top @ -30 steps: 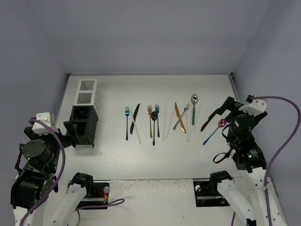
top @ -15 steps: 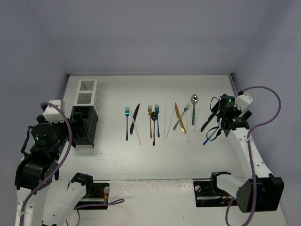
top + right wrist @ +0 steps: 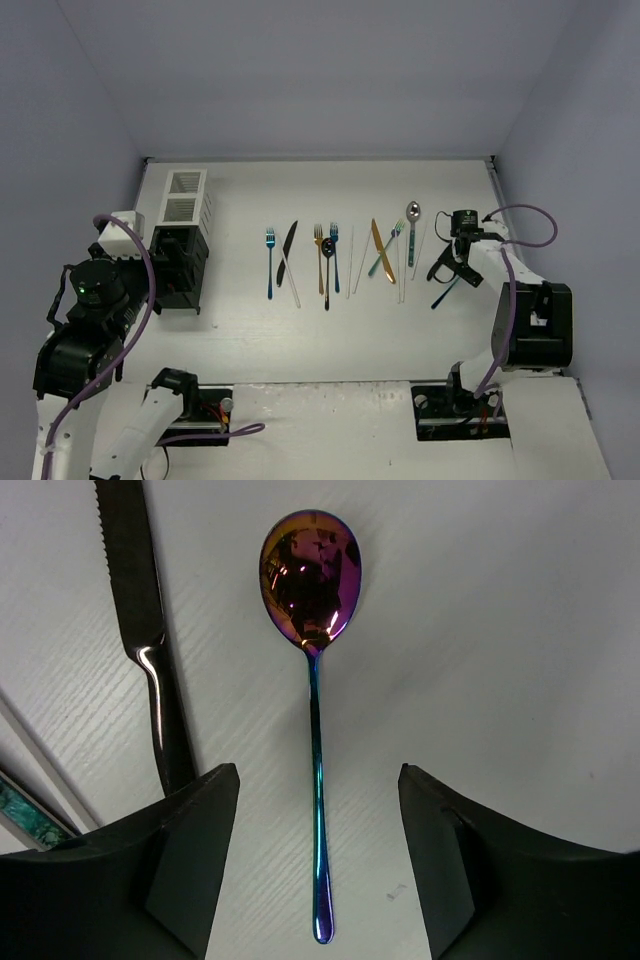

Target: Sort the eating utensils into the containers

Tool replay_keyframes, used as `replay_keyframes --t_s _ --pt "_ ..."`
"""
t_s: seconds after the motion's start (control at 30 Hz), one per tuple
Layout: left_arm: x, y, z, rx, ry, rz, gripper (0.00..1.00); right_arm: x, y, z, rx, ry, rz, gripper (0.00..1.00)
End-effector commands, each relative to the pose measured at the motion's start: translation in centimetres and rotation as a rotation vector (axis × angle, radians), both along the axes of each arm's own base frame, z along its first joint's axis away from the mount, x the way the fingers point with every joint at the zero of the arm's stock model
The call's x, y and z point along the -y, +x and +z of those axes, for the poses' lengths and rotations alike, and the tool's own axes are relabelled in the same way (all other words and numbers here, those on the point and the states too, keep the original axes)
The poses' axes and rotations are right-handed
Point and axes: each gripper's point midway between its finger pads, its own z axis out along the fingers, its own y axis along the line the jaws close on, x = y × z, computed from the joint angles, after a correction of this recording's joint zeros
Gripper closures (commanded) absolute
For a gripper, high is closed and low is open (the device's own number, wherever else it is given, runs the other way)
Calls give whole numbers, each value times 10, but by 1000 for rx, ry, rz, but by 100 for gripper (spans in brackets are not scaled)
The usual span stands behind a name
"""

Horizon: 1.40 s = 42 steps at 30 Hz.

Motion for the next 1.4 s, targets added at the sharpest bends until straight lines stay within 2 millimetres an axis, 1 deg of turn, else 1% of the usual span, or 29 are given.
replay_keyframes --t_s 0.0,0.1,0.2,0.3,0.4,0.53,0.67,0.7,0.77,0.83,0.9,0.93,1.0,1.07,1.13,1.2,1.3,1.33,1.37 --pt "6 3 17 47 -32 -19 6 1 -4 -9 -19 6 -32 45" --pt "6 4 13 38 -28 -21 6 2 -8 -19 -54 0 -38 52" --pt "7 4 10 32 -27 -23 6 3 -11 -26 -81 -2 -41 62" --pt "8 5 9 27 -32 -26 6 2 -11 -35 -106 14 -42 68" --pt "8 5 9 25 -34 -26 6 2 -11 -41 -114 30 -39 71" --pt "8 4 10 29 -37 -26 6 1 -8 -45 -111 49 -32 71" --pt "8 4 9 28 -39 -25 6 2 -12 -51 -125 66 -31 79" --pt "8 4 9 28 -40 -25 6 2 -13 -52 -128 65 -33 82" --pt "9 4 11 30 -41 -28 6 4 -14 -52 -126 66 -39 93" --pt "15 3 11 26 -49 -63 6 5 -12 -49 -115 62 -35 100" --pt "18 2 11 27 -54 -84 6 7 -7 -42 -93 51 -30 100" --pt "20 1 11 27 -57 -94 6 8 -5 -37 -81 43 -29 100" --pt "24 1 14 31 -65 -115 6 8 0 -23 -38 25 -11 100" --pt "29 0 19 36 -76 -142 6 2 10 1 28 3 37 100" --pt "35 0 23 38 -87 -176 6 -10 22 28 100 -28 109 100" --pt "44 0 29 39 -105 -224 6 -32 34 58 170 -71 216 100" --pt "58 3 38 30 -132 -292 6 -70 49 111 290 -126 400 100" --pt "62 3 45 36 -146 -313 6 -84 53 133 341 -137 469 100" --pt "69 4 49 33 -164 -342 6 -105 55 151 393 -127 546 100"
